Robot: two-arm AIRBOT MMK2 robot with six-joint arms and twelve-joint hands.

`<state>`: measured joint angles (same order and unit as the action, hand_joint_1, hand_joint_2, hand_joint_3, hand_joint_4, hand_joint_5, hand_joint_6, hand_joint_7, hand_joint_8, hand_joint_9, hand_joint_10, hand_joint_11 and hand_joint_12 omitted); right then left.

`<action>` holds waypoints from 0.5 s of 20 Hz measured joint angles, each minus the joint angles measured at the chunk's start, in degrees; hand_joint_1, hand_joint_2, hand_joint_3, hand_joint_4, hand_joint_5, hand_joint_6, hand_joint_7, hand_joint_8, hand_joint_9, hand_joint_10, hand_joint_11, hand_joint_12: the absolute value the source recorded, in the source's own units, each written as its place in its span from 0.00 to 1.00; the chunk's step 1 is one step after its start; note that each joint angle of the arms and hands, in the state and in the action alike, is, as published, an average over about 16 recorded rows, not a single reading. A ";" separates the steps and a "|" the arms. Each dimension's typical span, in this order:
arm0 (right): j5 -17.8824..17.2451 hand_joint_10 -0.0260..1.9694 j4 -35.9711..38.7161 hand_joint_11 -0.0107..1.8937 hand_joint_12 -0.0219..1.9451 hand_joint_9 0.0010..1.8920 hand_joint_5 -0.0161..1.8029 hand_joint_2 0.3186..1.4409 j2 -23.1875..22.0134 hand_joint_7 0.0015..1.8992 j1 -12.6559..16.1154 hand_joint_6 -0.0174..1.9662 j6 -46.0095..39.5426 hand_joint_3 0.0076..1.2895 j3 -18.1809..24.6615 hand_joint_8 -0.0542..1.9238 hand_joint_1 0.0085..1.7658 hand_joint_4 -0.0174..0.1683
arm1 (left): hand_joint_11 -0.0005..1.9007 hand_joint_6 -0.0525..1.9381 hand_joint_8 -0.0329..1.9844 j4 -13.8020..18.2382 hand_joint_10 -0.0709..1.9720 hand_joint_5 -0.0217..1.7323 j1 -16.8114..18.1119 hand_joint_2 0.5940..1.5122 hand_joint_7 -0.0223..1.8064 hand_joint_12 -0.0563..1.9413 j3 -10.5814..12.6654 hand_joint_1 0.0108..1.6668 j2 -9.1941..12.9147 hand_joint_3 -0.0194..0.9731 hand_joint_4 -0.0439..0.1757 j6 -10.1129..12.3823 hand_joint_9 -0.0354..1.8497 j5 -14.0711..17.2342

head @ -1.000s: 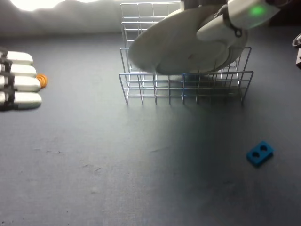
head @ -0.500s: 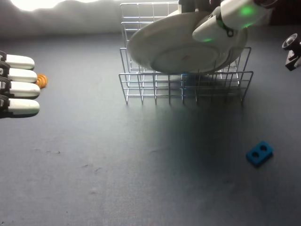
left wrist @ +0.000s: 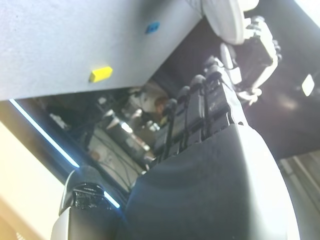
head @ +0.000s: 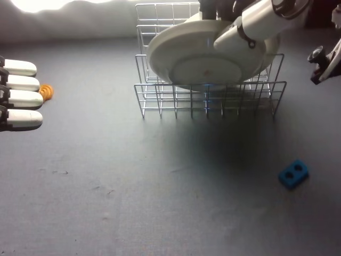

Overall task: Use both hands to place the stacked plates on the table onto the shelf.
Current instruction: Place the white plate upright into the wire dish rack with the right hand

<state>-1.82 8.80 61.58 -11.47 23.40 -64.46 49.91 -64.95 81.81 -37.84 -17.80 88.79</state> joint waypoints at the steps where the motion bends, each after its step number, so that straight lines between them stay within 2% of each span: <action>1: -0.25 0.03 -0.01 0.50 0.55 0.75 0.54 0.58 0.33 0.63 -0.39 0.39 0.03 0.00 -0.41 0.41 0.70 0.05 | 0.01 0.03 0.02 -0.05 0.04 0.03 -0.04 0.53 0.02 0.03 0.10 0.00 0.00 0.03 0.23 0.01 0.03 0.05; 10: -1.95 0.03 -0.06 0.50 0.55 0.75 0.53 0.58 2.37 0.63 -3.06 0.39 0.31 0.00 -3.27 0.40 0.70 0.04 | 0.01 0.03 0.02 -1.05 0.04 0.02 -1.19 0.52 0.02 0.03 2.14 0.00 -0.46 0.03 0.23 0.18 0.03 0.64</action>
<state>-3.77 8.74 63.95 -14.53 23.72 -67.73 48.86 -66.13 83.94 -38.30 -17.62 89.43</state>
